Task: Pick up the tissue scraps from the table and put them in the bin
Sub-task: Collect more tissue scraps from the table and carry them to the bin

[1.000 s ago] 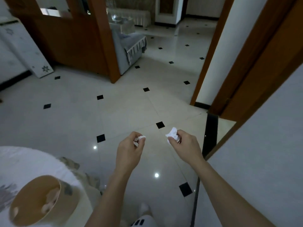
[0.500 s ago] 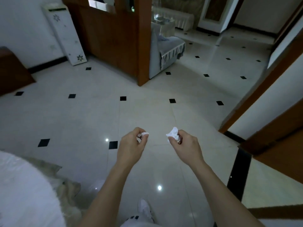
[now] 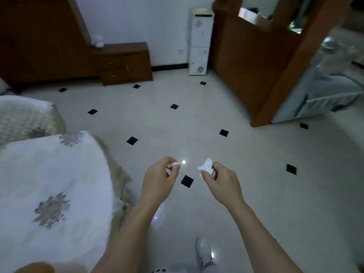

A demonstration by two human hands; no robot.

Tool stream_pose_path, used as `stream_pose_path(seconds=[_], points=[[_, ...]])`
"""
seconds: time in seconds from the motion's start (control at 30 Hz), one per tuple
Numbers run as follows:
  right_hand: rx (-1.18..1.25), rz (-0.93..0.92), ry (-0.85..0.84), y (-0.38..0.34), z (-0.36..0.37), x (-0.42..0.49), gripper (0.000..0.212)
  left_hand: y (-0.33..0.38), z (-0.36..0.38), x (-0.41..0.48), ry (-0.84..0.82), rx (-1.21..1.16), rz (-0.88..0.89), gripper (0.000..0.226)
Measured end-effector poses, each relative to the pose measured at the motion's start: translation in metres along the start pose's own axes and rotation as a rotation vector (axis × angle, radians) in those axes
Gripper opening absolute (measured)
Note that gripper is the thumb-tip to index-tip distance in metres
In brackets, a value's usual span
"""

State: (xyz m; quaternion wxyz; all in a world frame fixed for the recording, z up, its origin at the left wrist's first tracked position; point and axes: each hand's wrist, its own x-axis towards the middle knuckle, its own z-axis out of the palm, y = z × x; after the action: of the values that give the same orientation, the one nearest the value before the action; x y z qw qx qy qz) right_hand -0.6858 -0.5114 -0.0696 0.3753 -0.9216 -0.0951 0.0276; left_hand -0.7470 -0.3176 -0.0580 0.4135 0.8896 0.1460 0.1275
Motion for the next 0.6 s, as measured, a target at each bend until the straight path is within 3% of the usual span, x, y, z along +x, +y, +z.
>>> stream_pose_path(seconds=[0.33, 0.6], points=[[0.076, -0.496, -0.521, -0.116, 0.112, 0.078, 0.036, -0.055, -0.086, -0.038, 0.506, 0.107, -0.518, 0.013], [0.082, -0.876, -0.918, -0.193, 0.195, 0.001, 0.044, -0.07, -0.111, -0.155, 0.945, 0.143, -0.831, 0.012]])
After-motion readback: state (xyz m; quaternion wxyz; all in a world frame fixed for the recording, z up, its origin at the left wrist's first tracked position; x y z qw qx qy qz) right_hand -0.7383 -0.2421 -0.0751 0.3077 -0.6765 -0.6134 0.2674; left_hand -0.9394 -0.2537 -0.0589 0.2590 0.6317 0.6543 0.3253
